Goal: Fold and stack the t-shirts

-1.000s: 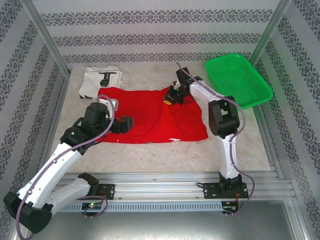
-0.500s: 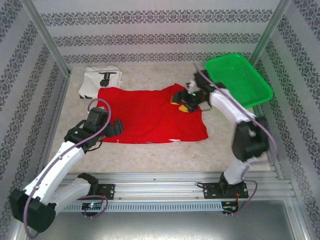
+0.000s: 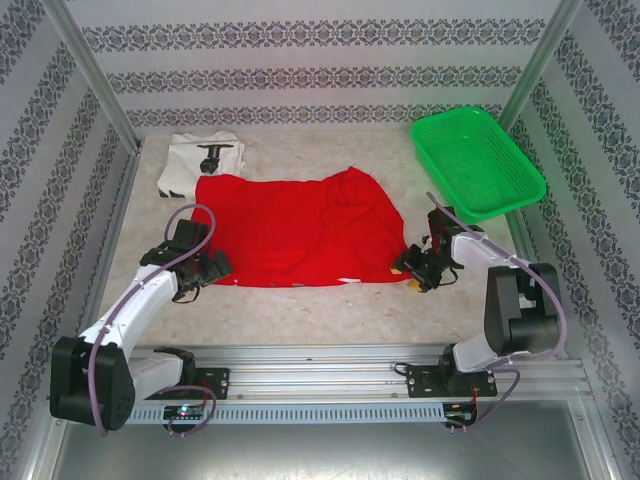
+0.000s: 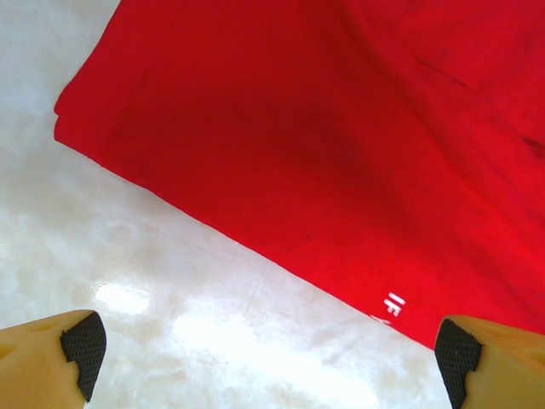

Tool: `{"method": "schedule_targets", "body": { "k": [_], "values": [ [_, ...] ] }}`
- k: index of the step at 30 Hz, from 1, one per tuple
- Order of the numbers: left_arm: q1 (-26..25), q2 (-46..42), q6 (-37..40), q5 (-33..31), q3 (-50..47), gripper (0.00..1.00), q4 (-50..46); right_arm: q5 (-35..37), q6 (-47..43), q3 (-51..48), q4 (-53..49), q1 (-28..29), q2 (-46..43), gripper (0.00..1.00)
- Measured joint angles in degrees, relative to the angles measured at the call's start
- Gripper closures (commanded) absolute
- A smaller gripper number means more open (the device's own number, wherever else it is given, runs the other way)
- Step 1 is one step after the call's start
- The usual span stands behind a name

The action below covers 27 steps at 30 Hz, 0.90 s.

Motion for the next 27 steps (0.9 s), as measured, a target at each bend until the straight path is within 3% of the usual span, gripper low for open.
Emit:
{"method": "schedule_targets", "body": {
  "k": [3, 6, 11, 15, 19, 22, 24, 27],
  "values": [
    [1.6, 2.6, -0.6, 1.0, -1.9, 0.0, 2.5, 1.6, 0.8, 0.0, 1.3, -0.7, 2.0, 0.59],
    [2.7, 5.2, -1.3, 1.7, -3.0, 0.0, 4.1, 2.9, 2.5, 0.0, 0.9, -1.0, 2.1, 0.76],
    [4.3, 7.8, -2.1, 2.1, -3.4, 0.0, 4.9, 5.6, 3.7, 0.0, 1.2, -1.2, 2.1, 0.96],
    [4.7, 8.1, -2.2, 1.7, -3.4, 0.0, 4.9, 7.8, 4.2, -1.2, 2.4, -2.9, -0.7, 0.97],
    [5.0, 8.0, -2.2, 1.0, -4.2, 0.0, 4.9, 10.9, 4.9, -4.2, 0.6, -4.3, -8.8, 0.97],
    [5.3, 8.0, -2.4, 0.6, -5.3, 0.0, 4.9, 12.4, 6.2, -7.7, -1.4, -5.4, -15.4, 0.91],
    [5.3, 7.9, -2.4, 0.5, -5.5, 0.0, 4.9, 13.0, 7.7, -10.6, -2.7, -6.6, -18.5, 0.63],
    [5.3, 7.0, -2.2, 0.7, -5.5, 0.0, 4.8, 14.3, 8.7, -13.5, -5.4, -8.2, -21.6, 0.52]
  ]
}}
